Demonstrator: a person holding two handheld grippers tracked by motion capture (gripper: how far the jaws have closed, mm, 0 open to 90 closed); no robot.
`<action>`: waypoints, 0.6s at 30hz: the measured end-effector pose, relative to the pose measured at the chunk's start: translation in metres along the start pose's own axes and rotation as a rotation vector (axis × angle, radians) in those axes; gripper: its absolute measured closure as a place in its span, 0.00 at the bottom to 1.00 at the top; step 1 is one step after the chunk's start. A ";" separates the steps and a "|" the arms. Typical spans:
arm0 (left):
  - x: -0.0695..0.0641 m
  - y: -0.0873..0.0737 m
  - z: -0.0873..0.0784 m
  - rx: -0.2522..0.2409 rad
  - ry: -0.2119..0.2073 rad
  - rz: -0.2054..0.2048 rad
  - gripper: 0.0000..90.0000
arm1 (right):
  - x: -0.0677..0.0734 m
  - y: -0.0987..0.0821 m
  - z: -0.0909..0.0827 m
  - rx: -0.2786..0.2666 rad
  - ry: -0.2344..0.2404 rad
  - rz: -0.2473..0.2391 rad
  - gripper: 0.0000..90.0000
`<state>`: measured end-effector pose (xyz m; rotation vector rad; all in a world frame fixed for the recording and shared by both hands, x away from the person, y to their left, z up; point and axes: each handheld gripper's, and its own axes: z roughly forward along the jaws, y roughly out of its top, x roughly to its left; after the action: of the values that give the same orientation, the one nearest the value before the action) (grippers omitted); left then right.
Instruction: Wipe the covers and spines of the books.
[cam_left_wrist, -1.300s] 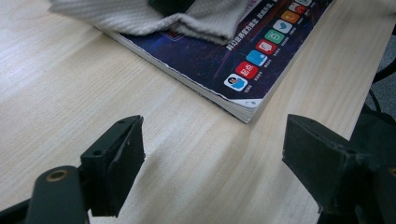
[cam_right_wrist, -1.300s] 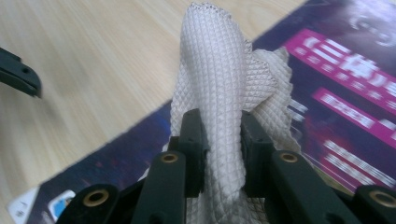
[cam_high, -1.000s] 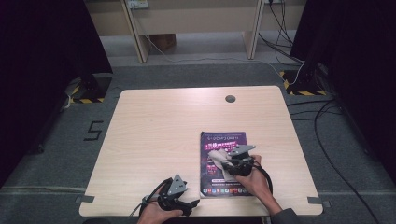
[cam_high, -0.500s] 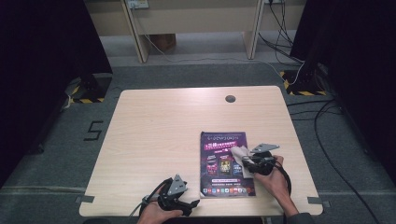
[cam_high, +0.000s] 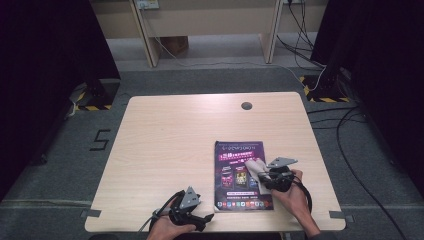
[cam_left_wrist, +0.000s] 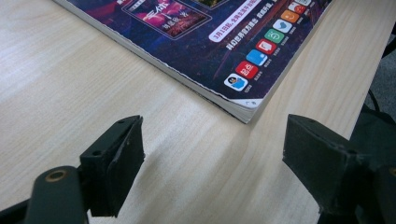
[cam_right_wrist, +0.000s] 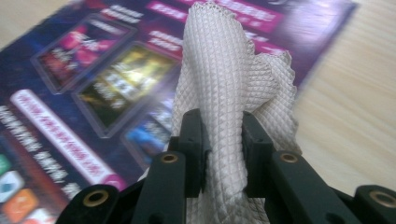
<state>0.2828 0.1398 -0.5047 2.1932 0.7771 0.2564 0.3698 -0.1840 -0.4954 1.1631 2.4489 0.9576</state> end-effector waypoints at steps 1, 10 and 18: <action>0.000 0.001 0.000 -0.005 0.002 -0.001 0.22 | 0.008 0.001 0.002 -0.003 0.026 -0.013 0.83; 0.002 0.000 -0.002 -0.005 0.004 -0.006 0.22 | 0.010 0.002 0.005 -0.009 0.019 -0.002 0.83; 0.002 0.000 -0.003 0.000 -0.001 -0.008 0.21 | 0.015 0.008 0.011 -0.014 0.013 -0.003 0.83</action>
<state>0.2832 0.1431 -0.5033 2.1892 0.7853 0.2512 0.3704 -0.1639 -0.4975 1.1514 2.4500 0.9829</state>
